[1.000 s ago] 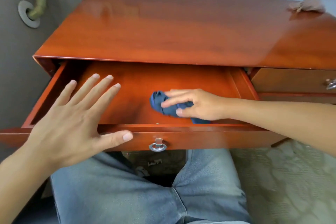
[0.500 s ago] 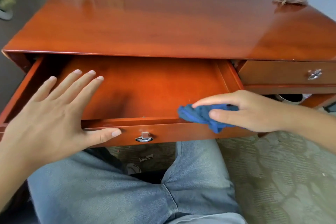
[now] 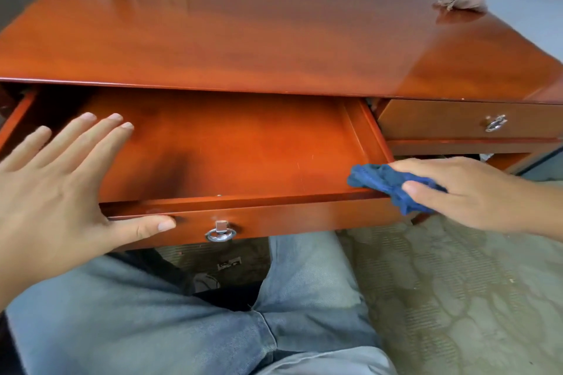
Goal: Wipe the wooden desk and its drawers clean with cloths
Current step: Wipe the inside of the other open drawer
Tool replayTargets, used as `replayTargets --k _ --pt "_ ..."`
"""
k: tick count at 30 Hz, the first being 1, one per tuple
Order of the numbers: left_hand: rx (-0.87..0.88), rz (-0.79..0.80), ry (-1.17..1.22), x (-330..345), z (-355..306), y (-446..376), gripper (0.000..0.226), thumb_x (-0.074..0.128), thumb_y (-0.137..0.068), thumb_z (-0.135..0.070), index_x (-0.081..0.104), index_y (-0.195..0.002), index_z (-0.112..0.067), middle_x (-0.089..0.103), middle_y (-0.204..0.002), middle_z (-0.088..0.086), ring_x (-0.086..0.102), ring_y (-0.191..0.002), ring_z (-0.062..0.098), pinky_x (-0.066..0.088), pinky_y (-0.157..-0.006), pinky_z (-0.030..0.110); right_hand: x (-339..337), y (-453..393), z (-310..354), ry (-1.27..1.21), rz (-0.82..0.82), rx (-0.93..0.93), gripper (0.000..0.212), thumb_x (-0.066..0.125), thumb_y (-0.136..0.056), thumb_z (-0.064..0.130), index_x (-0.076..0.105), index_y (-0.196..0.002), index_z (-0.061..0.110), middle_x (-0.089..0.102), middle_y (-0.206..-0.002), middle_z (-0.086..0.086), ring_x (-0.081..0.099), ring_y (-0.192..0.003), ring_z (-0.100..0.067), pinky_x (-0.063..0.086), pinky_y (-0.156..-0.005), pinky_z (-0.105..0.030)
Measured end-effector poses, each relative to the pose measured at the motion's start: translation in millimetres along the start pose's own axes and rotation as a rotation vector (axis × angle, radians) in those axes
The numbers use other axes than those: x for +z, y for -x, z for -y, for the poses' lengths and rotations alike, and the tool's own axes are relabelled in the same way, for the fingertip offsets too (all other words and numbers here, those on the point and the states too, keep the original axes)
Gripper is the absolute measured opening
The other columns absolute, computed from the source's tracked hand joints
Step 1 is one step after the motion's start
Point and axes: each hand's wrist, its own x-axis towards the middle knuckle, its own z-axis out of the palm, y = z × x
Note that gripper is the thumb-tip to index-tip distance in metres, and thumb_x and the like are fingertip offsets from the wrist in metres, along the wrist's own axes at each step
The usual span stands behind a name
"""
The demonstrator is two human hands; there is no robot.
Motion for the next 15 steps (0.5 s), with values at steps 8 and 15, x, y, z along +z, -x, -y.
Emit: replayTargets --k 8,15 --pt "-0.013 -0.046 -0.142 -24.9 -14.5 8.0 0.13 0.05 -0.069 -0.098 0.043 -0.153 0.001 0.05 -0.155 0.016 0.04 -0.15 0.031 0.031 -0.122 0.056 30.1 -35.7 68.8 -0.02 -0.043 -0.091 0.044 0.019 -0.096 0.065 0.045 -0.127 0.046 0.056 -0.118 0.025 0.056 -0.112 -0.004 0.046 -0.096 -0.035" --pt "-0.07 -0.057 -0.195 -54.8 11.6 35.3 0.129 0.047 -0.073 -0.099 0.038 -0.157 -0.001 0.042 -0.162 0.01 0.033 -0.154 0.027 0.025 -0.126 0.052 54.6 -117.4 216.6 -0.041 0.053 -0.477 0.028 0.025 -0.105 0.047 0.044 -0.112 0.029 0.049 -0.109 0.011 0.054 -0.086 -0.015 0.043 -0.079 -0.04"
